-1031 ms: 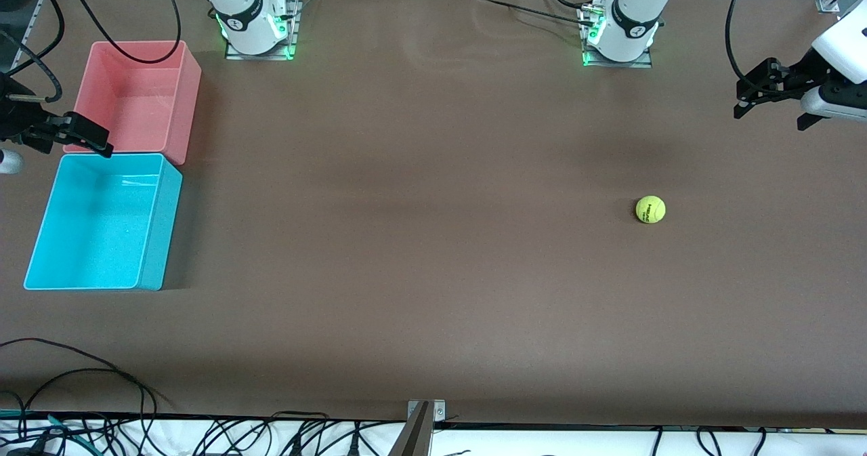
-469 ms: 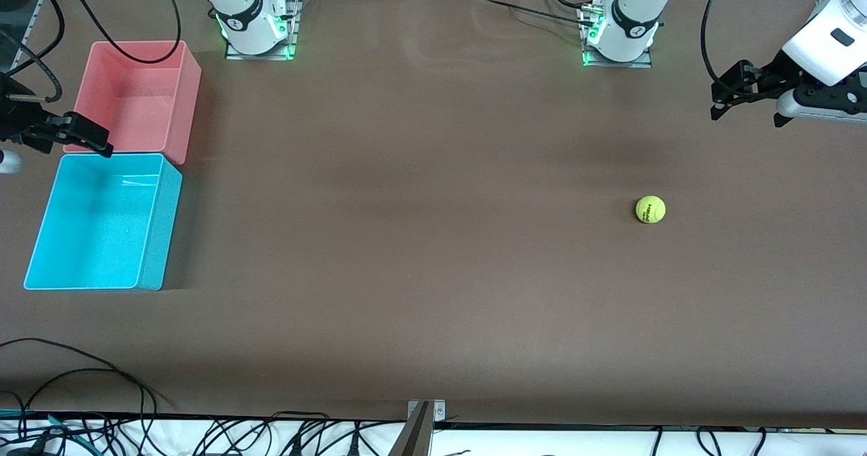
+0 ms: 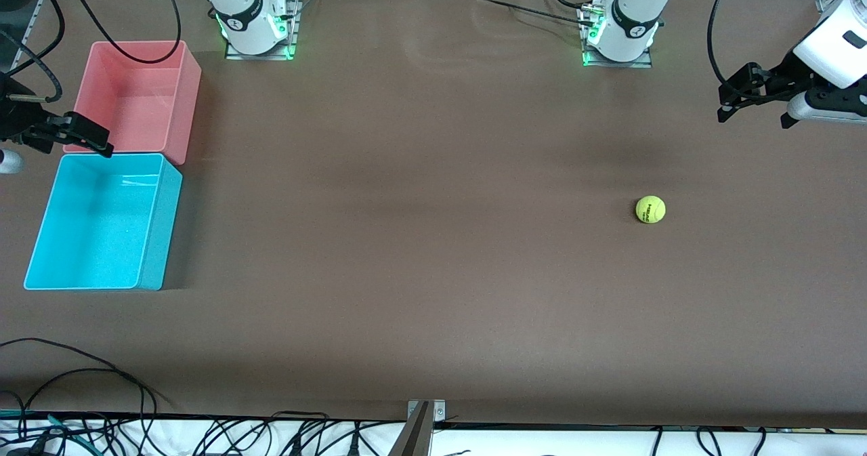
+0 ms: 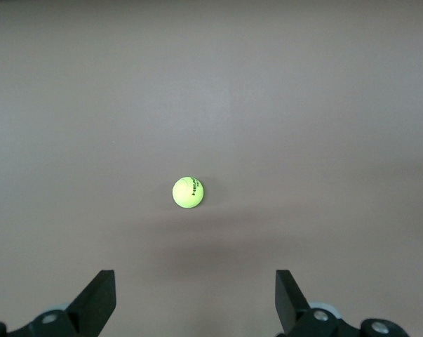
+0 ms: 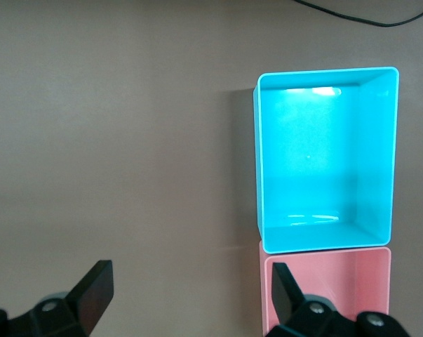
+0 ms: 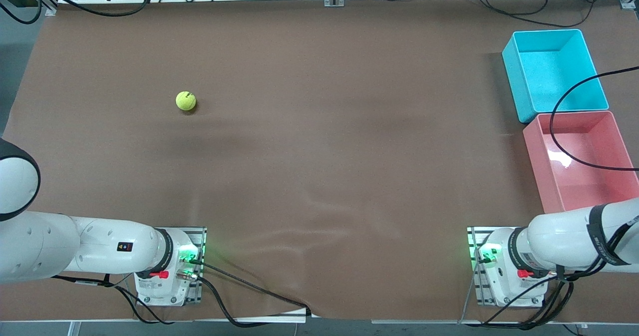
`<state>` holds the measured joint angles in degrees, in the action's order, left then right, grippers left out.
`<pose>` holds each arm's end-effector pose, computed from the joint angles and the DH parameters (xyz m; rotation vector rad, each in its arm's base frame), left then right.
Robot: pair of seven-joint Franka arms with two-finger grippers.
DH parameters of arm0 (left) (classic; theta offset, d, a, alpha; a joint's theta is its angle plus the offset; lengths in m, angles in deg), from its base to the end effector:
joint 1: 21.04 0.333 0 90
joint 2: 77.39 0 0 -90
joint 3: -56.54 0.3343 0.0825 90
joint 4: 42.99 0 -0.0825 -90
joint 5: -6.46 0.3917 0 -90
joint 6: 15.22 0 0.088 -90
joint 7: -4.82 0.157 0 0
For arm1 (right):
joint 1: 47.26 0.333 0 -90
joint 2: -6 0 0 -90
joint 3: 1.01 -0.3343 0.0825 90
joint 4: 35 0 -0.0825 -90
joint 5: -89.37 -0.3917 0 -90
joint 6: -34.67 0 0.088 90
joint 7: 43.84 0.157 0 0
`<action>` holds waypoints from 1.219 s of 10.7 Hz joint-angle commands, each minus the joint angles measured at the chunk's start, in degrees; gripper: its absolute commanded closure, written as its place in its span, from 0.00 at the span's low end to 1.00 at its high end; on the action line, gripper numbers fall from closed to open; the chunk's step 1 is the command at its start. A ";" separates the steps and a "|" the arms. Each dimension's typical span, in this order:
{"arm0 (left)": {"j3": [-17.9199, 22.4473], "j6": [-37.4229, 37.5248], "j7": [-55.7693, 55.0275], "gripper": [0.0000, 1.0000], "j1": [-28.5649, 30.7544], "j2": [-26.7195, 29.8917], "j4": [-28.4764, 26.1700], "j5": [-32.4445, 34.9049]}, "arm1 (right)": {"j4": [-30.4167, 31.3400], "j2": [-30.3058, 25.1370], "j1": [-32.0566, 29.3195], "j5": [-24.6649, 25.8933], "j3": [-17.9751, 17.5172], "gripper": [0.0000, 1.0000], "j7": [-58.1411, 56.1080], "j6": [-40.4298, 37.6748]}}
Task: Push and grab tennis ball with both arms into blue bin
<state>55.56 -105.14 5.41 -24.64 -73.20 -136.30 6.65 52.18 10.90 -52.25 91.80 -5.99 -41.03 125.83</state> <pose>0.5367 -0.0428 0.6052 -3.1342 0.1414 -0.0221 0.5906 -0.0086 0.5691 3.1053 -0.0750 -0.0231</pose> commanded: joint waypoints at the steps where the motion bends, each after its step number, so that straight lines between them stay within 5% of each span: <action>1: 0.19 1.59 -0.59 0.00 -0.27 -1.64 2.69 0.50 | -1.04 0.19 -0.02 -0.94 0.06 0.00 0.62 -0.98; 13: 0.28 5.10 -0.50 0.00 2.45 -2.95 2.60 0.50 | -1.04 0.28 0.07 -1.03 -0.03 0.00 0.62 -0.98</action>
<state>55.86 -101.83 5.22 -23.72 -74.54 -135.69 6.65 52.18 10.92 -52.25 91.79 -5.99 -41.03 125.82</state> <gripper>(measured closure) 0.000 0.000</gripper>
